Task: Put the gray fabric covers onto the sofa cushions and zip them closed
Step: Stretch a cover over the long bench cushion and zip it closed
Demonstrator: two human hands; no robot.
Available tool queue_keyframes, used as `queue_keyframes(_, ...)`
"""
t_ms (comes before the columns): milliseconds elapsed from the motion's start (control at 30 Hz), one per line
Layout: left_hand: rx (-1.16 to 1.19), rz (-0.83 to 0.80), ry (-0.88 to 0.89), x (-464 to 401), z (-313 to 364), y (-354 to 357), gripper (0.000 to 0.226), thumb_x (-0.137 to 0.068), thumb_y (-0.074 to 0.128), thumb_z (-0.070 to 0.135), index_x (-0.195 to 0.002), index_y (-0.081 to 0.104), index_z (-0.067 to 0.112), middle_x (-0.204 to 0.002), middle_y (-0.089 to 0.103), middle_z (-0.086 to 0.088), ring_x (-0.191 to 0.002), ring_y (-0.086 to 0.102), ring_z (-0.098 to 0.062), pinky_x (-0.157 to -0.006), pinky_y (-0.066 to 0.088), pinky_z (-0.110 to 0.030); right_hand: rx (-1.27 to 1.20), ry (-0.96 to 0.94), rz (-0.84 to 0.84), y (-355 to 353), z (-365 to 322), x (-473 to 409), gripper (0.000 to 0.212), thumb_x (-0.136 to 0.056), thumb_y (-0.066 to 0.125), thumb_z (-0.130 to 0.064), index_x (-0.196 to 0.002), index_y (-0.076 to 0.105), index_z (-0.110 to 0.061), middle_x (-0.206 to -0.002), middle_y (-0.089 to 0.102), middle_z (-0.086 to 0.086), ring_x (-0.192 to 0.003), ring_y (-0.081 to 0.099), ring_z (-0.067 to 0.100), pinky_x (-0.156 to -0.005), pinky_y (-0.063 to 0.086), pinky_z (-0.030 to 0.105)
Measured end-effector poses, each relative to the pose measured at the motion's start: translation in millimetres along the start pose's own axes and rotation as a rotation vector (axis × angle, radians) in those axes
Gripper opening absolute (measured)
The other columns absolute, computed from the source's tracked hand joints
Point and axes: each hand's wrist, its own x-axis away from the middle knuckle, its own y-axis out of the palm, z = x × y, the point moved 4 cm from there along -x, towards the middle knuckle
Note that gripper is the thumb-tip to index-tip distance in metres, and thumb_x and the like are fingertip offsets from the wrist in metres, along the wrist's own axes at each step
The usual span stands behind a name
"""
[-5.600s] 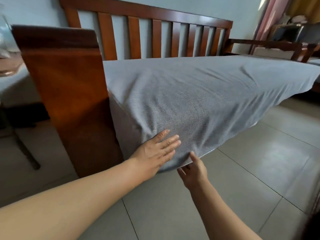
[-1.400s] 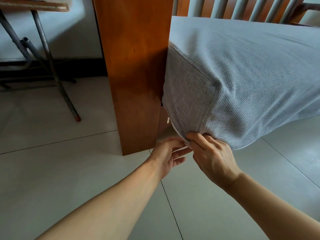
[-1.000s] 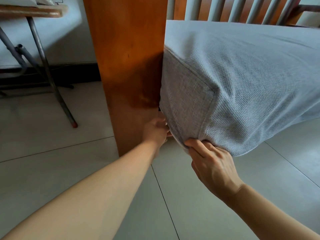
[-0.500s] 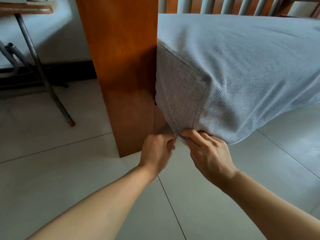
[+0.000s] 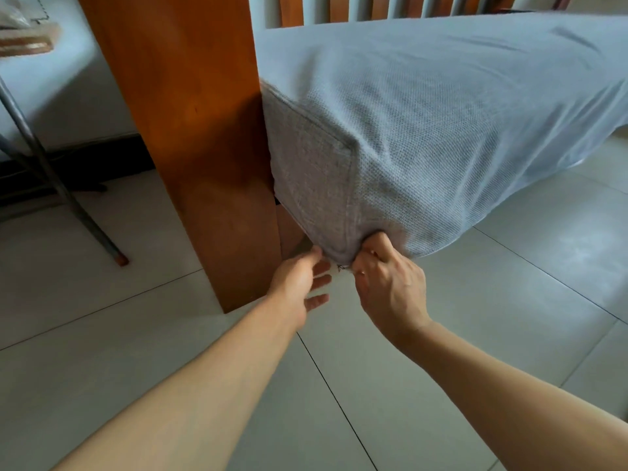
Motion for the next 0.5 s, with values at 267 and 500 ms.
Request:
queue_keyframes(267,0.091,-0.092,-0.185,-1,-4,4,0.018,-0.091,0.058,0.021,-0.073,0.057,0.018,-0.073,0.057,0.003,-0.073,0.052,-0.01,-0.066,0.034,-0.03,-0.048,0.202,-0.017,8,-4,10,0.018,-0.069,0.078,-0.008,-0.065,0.06,-0.012,-0.085,0.053,0.004,-0.044,0.049,0.027,-0.033,0.041,0.032)
queue_keyframes(500,-0.11,-0.026,-0.105,-1,4,0,0.014,-0.091,0.056,0.014,-0.078,0.059,0.019,-0.078,0.058,0.003,-0.074,0.05,-0.009,-0.062,0.03,-0.03,-0.385,0.748,-0.179,14,-5,23,0.015,-0.076,0.073,-0.026,-0.074,0.06,-0.018,-0.083,0.061,-0.005,-0.072,0.06,0.021,-0.067,0.05,0.036)
